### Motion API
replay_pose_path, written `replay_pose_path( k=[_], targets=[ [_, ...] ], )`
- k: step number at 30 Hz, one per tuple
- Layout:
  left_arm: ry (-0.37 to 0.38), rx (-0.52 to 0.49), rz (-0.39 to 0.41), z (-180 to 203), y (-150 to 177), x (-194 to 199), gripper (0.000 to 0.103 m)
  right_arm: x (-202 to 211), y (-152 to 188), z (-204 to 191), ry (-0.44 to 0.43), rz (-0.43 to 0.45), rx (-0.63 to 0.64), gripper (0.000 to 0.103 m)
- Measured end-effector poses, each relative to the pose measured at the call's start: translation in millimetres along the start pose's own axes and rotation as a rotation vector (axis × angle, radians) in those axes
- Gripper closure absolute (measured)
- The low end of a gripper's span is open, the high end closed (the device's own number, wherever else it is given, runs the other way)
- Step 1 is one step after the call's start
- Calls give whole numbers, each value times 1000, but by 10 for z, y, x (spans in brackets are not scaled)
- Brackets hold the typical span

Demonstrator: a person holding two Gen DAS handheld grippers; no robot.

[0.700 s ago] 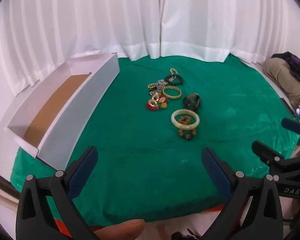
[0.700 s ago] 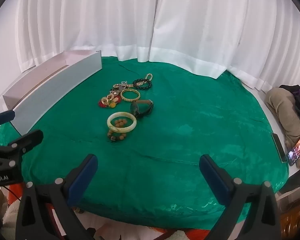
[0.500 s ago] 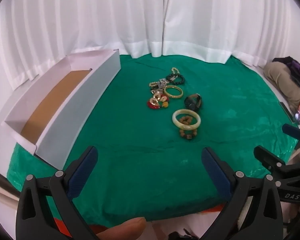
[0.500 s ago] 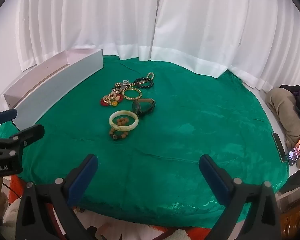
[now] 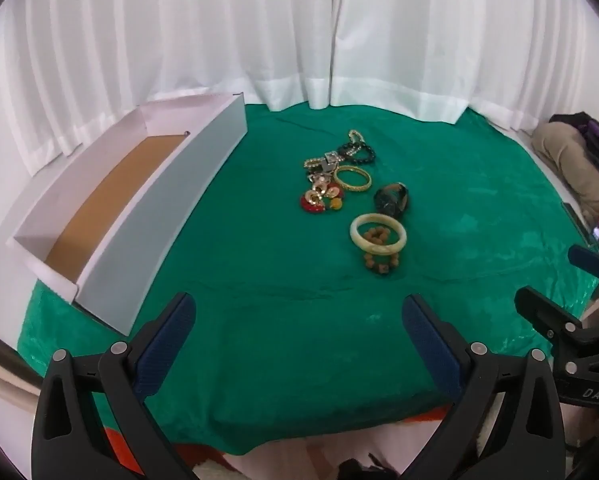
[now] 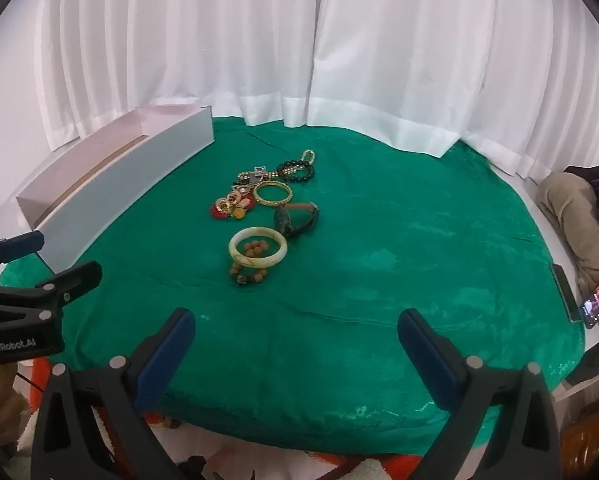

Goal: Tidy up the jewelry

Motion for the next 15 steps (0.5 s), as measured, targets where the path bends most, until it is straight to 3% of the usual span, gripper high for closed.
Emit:
replay_pose_path(
  k=[15],
  targets=[
    [19, -21, 10, 78, -2, 63, 0, 71, -39, -64, -31, 32, 39, 0]
  ],
)
Point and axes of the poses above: each gripper's, at about its wrist camera, not at the fingertips, and x roughly against the way its jaws point, z to its right, y to its underside, the point moved 7 cm from there along -x, roughly the way its jaws point, and after that the axes turned 12 degrees about -y, right-handed, at the moved point
